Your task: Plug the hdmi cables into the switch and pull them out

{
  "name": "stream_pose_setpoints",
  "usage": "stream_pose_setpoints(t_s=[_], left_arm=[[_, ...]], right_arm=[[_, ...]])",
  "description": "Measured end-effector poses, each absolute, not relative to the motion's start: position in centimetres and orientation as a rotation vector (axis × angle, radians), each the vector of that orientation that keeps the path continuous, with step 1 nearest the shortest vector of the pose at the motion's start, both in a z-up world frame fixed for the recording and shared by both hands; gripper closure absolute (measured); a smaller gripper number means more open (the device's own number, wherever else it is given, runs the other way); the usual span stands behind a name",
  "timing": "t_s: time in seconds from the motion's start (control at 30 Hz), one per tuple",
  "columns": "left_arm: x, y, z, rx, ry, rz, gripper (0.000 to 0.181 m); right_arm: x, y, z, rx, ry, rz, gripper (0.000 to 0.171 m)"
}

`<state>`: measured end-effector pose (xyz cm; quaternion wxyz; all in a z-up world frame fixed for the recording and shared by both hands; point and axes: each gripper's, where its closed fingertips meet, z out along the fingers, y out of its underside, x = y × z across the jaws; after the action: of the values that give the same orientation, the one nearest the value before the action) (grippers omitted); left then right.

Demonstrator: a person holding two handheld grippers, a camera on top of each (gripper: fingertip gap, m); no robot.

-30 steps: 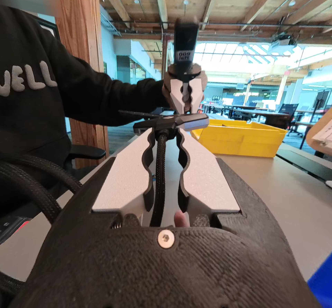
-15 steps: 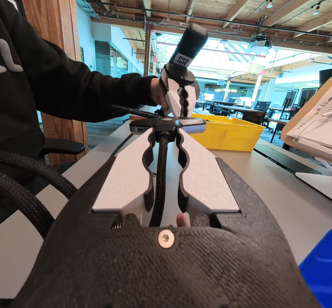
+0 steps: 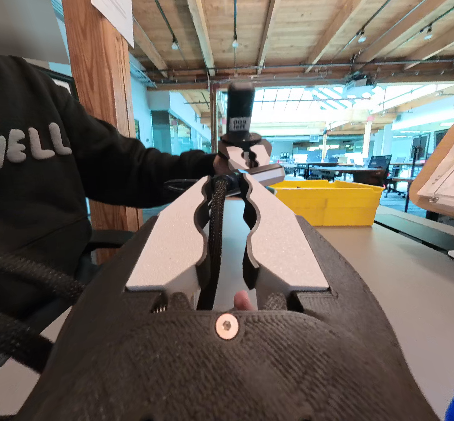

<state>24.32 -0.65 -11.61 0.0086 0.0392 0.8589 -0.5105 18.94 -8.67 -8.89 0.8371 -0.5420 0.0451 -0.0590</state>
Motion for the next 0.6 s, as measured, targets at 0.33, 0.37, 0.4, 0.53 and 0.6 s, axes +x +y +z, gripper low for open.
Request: stream_pose_setpoints(t_s=[0.33,0.37,0.4,0.53,0.6], left_arm=[[24.5,-1.7,-9.9,0.126,2.381,-1.957,0.174],[24.4,-1.8,-9.8,0.137,2.376,-1.957,0.174],[24.4,-1.8,-9.8,0.144,2.373,-1.965,0.173],[24.1,-1.6,-9.6,0.151,2.371,-1.997,0.173],[24.0,-1.4,-9.7,0.158,2.372,-1.986,0.174]], right_arm=[[18.9,-9.8,-7.9,-1.083,0.079,-0.15,0.15],[18.9,-9.8,-7.9,-1.082,0.08,-0.148,0.15],[18.9,-9.8,-7.9,-1.079,0.08,-0.147,0.15],[18.7,-9.8,-7.8,-1.075,0.067,-0.136,0.15],[18.7,-9.6,-7.9,-1.072,0.068,-0.126,0.15]])
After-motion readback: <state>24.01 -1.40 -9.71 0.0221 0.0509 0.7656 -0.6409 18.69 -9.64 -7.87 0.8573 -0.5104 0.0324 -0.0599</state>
